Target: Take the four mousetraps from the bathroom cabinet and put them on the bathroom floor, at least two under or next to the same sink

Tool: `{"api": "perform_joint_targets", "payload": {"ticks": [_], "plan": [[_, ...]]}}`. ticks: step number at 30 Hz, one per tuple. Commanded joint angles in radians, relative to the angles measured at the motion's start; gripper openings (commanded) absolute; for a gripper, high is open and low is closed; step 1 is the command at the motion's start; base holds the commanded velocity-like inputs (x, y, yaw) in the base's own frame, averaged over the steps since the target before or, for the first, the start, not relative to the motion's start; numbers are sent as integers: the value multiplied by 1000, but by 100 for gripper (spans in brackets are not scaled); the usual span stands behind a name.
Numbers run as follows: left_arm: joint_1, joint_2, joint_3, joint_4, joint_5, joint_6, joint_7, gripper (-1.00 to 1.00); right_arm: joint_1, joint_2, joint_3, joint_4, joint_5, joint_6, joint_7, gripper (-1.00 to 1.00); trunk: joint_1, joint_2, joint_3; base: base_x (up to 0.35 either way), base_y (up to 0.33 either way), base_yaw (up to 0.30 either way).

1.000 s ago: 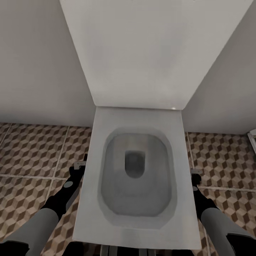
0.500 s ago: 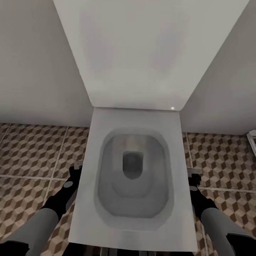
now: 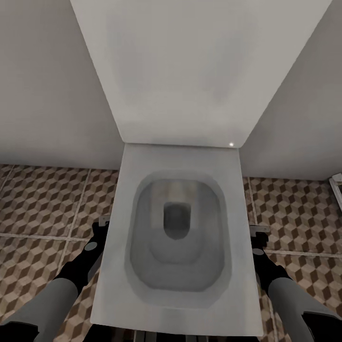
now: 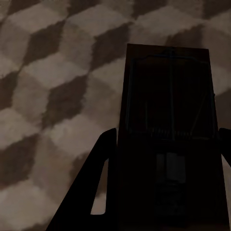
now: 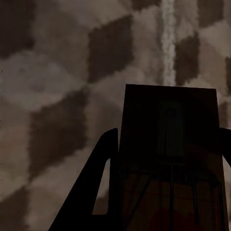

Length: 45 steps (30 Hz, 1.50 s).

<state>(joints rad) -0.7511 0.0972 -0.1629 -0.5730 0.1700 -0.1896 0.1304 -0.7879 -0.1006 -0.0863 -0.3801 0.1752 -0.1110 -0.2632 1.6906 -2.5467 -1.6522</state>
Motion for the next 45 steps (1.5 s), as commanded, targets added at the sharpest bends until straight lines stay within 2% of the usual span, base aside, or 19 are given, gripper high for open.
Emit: {"api": "perform_joint_targets", "payload": {"ticks": [1, 11, 21, 45], "plan": [[-1, 2, -9, 1, 7, -4, 10, -100, -1, 1, -7, 1, 9, -4, 1, -100, 0, 0, 0, 0, 0, 0], [-1, 5, -13, 17, 7, 1, -1, -100, -1, 3, -9, 6, 8, -4, -1, -100, 0, 0, 0, 0, 0, 0], [-1, 9, -8, 6, 2, 57, -4, -100, -1, 10, -8, 5, 11, -8, -5, -100, 0, 0, 0, 0, 0, 0], [-1, 9, -8, 3, 1, 62, -5, -100, -1, 12, -6, -4, -22, -17, -8, -100, 0, 0, 0, 0, 0, -35]]}}
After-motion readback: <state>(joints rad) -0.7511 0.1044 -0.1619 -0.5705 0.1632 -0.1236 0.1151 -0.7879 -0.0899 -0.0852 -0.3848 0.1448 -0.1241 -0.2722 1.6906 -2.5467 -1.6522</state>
